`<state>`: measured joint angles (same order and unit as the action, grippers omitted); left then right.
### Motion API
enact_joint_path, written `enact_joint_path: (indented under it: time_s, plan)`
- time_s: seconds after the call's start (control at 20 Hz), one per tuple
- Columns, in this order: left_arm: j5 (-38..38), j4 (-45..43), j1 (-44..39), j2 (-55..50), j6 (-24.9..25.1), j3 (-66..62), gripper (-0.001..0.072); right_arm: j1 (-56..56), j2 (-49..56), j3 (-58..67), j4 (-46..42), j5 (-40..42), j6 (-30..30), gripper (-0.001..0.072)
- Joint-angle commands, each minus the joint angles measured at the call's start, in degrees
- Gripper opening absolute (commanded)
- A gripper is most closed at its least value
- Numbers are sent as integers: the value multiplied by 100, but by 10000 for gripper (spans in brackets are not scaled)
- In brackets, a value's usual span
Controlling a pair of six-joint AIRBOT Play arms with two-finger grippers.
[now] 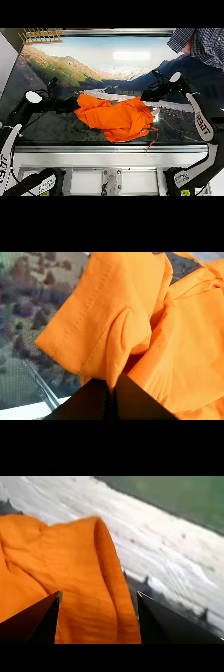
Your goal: Fold the clothes and pants, and hang the long-sleeved shirts on hangers.
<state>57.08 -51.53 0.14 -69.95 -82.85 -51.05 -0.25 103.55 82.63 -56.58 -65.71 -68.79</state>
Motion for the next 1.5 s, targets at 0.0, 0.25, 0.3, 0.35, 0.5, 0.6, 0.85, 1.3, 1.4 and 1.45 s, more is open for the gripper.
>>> enact_joint_path:
  time_s: [0.0,0.25,0.3,0.35,0.5,0.6,0.85,1.3,1.4,1.45]
  plan:
    - [-7,7,7,7,-2,-7,6,9,470,212,697,-11,278,515]
    - [-28,9,7,7,-2,-7,6,76,529,212,1082,-7,404,503]
    - [-26,9,7,7,-4,-7,6,118,529,212,1108,-9,509,357]
    - [-26,9,7,7,-4,-7,6,160,529,212,1165,-9,654,187]
    - [-22,11,7,11,-4,-7,6,295,485,216,1178,-4,763,15]
    - [-22,-7,22,35,-4,-85,6,291,271,256,1158,-2,761,14]
    - [-4,31,485,914,-13,-1735,6,68,-1366,887,861,-26,752,14]
    - [-579,9,590,3034,-50,-4487,6,37,-5090,1193,883,487,693,13]
    - [-855,17,590,3377,-50,-4546,6,37,-5554,1193,879,485,455,13]
    - [-986,24,590,3517,-52,-4546,6,37,-5737,1193,876,481,374,13]
